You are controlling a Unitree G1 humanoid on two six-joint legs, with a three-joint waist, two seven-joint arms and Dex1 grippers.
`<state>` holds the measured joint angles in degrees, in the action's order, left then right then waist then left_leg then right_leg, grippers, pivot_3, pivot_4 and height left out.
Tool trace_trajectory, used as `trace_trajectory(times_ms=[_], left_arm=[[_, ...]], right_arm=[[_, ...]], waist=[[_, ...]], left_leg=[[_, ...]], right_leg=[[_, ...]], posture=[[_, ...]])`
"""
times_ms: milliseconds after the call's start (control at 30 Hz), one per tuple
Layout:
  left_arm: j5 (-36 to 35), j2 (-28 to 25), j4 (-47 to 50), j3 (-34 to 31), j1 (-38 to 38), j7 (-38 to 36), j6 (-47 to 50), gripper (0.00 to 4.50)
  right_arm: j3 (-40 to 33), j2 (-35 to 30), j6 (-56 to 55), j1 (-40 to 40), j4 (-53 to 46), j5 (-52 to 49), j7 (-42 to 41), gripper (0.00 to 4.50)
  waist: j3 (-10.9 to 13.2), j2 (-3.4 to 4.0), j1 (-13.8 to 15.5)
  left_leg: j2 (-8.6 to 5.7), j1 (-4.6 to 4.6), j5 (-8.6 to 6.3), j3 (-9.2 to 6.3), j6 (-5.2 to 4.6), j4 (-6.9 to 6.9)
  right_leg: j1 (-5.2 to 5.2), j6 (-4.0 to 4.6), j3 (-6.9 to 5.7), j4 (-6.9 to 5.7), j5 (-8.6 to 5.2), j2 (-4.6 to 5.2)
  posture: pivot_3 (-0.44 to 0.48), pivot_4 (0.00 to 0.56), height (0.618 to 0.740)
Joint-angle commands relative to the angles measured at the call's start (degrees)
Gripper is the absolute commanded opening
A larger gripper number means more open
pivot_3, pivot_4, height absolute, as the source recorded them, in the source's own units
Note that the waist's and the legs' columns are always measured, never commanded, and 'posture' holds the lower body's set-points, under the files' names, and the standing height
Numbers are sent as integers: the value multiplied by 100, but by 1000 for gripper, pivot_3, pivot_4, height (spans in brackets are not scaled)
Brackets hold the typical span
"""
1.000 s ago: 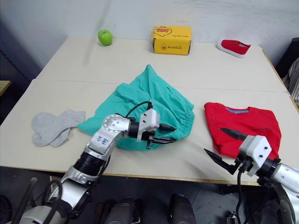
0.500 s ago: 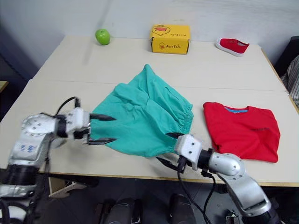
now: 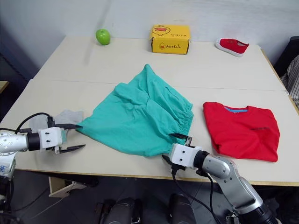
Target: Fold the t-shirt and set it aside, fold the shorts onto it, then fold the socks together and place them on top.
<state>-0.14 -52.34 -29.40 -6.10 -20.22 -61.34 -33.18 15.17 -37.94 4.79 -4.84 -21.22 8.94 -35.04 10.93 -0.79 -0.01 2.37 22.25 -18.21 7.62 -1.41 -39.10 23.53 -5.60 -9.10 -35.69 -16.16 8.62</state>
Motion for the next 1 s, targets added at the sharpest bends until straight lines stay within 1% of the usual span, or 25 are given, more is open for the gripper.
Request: trace_trajectory(times_ms=[33,167,200,333,500,567,700,900,1000], left_arm=[[466,106,-714,421,-386,253,-372,3755],[605,129,-1234,689,-770,359,-597,3755],[603,123,-1333,740,-836,346,-606,3755],[527,143,-1620,856,-1052,339,-575,3755],[470,377,-1712,1046,-1183,191,-472,3755],[533,474,-1738,1133,-1236,155,-481,3755],[915,723,-2062,1344,-1649,515,-613,3755],[1549,1189,-2850,1730,-2451,1313,-679,3755],[1685,1380,-3165,1907,-2682,1327,-599,3154]], right_arm=[[-197,-29,-92,-82,259,333,224,3228],[-254,9,-132,-139,287,384,257,1836],[-272,29,-111,-150,271,362,250,1433],[-367,176,-53,-204,195,210,227,52],[-628,625,537,-417,-19,-384,152,19],[-709,676,699,-549,-9,-475,118,19],[-800,663,833,-789,78,-602,32,19],[-878,602,799,-901,202,-760,-137,19],[-940,605,812,-955,209,-839,-169,0]], waist=[[-3,4,13],[-8,13,9],[-9,14,8],[-10,17,-5],[-22,37,0],[-29,46,16],[-47,71,114],[-59,73,176],[-62,72,158]], left_leg=[[0,-4,0,2,0,0],[-1,-11,3,4,0,0],[-1,-12,3,5,0,0],[0,-14,5,6,0,0],[0,-15,7,6,0,0],[-3,-14,8,6,-4,0],[-10,-14,6,3,-7,0],[-22,-13,9,0,-14,0],[-27,-13,12,0,-19,0]], right_leg=[[-2,0,2,-5,0,0],[-3,0,5,-8,0,1],[-2,0,6,-13,0,1],[-1,0,6,-19,0,0],[-3,0,6,-27,0,-1],[-3,0,7,-28,0,1],[-7,0,5,-27,0,4],[-14,-6,2,-23,3,10],[-15,-9,2,-21,5,15]], posture=[[0,150,740],[0,150,740],[0,150,740],[0,150,740],[0,150,740],[0,150,740],[0,150,740],[0,150,740],[0,150,740]])
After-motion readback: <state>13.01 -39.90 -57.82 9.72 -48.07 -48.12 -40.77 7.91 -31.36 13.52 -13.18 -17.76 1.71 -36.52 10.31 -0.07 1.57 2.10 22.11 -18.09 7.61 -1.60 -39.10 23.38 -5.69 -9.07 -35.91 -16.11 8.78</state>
